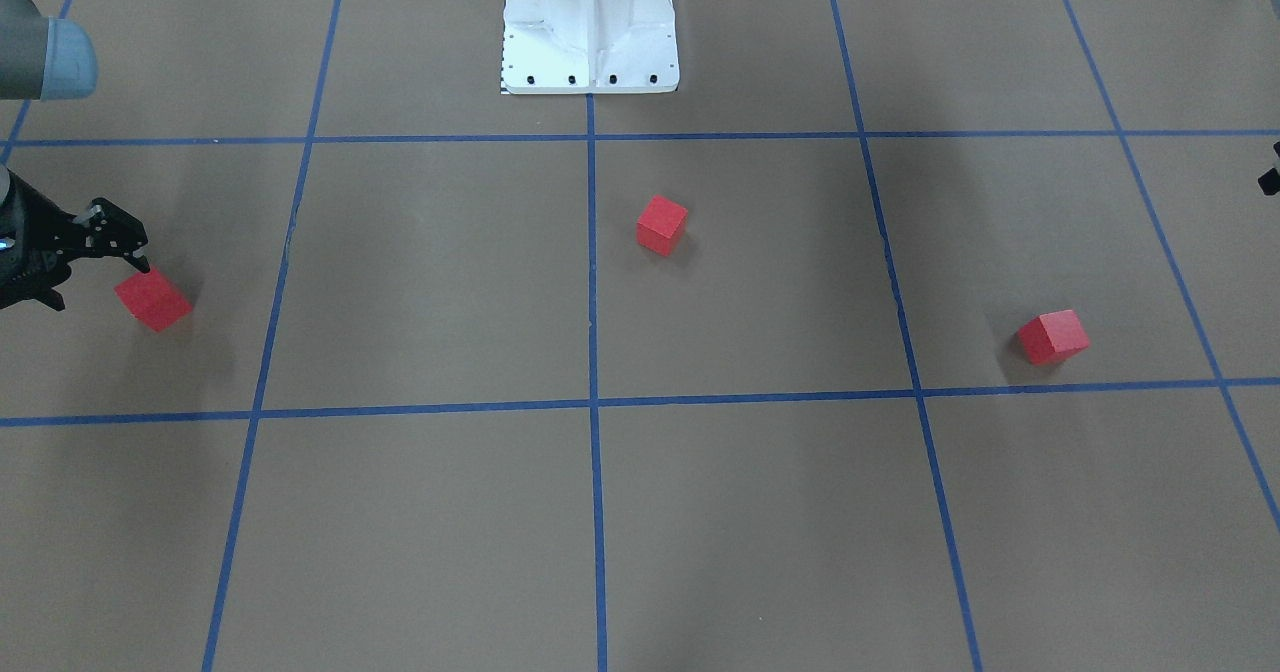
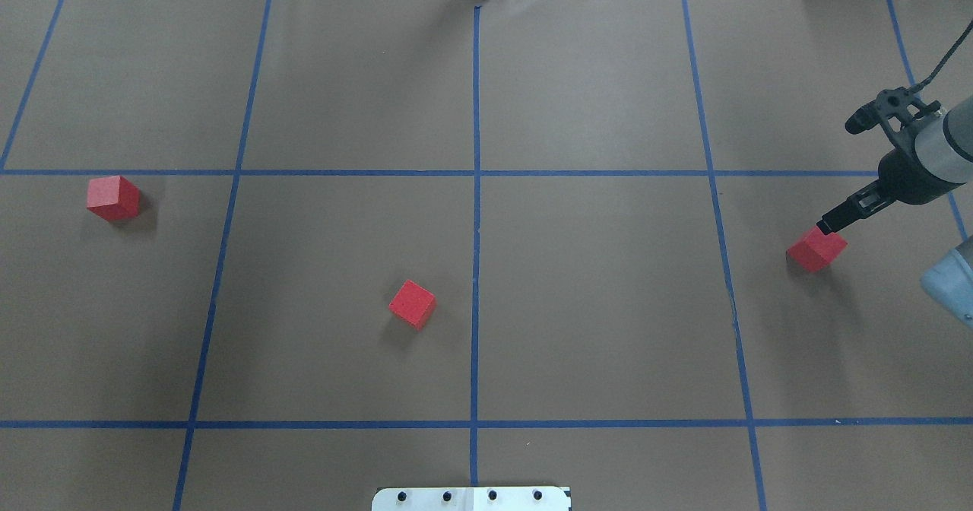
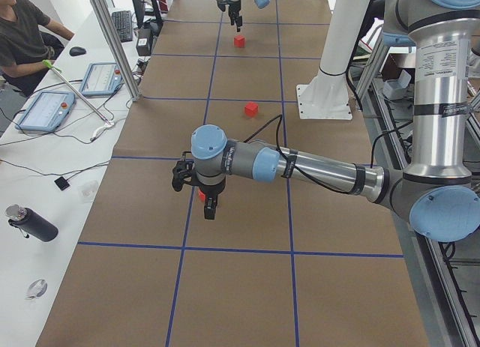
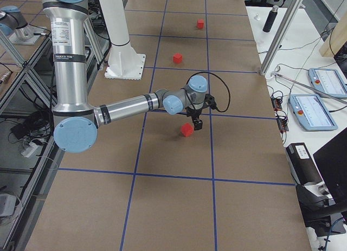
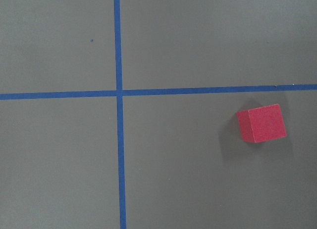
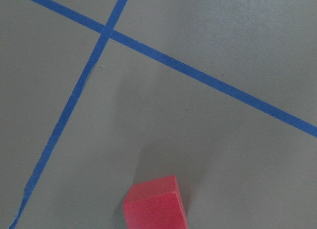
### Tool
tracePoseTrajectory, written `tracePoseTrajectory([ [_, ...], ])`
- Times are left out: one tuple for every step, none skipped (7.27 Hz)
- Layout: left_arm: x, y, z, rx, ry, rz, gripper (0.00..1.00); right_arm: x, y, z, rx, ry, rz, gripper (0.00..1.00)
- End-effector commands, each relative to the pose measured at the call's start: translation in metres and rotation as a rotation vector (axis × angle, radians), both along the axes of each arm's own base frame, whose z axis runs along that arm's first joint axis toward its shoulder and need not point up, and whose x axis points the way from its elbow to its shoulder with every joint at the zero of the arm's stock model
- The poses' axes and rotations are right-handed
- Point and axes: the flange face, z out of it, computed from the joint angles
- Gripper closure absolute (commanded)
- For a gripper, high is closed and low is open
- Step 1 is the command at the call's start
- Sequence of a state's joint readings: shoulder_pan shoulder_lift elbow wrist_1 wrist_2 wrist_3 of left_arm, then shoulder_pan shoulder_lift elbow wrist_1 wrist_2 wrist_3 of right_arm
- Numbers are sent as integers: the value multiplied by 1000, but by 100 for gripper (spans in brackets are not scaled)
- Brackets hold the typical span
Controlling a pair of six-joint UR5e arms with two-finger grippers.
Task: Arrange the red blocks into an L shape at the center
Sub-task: 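Lower the right gripper onto the red cube near it and grasp it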
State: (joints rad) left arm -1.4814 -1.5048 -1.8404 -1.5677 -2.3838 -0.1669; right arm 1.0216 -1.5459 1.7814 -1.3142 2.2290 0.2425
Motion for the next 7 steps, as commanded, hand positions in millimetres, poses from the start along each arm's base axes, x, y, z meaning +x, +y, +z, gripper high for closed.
tracePoseTrajectory([
  [1, 0, 1, -2, 0, 2, 0, -18, 5, 5, 0, 12, -33, 2],
  [1, 0, 1, -2, 0, 2, 0, -26, 8, 9, 11, 36, -42, 3],
  [1, 0, 0, 0, 0, 1, 0, -34, 10, 11, 25, 54, -52, 7],
  [1, 0, 1, 0, 0, 2, 0, -35, 11, 17, 65, 62, -104, 9],
  [1, 0, 0, 0, 0, 1, 0, -35, 10, 21, 107, 65, -152, 9],
  [1, 0, -2, 2, 0, 0, 0, -36, 10, 25, 106, 68, -162, 9],
  [1, 0, -2, 2, 0, 0, 0, -37, 10, 31, 97, 73, -167, 9],
])
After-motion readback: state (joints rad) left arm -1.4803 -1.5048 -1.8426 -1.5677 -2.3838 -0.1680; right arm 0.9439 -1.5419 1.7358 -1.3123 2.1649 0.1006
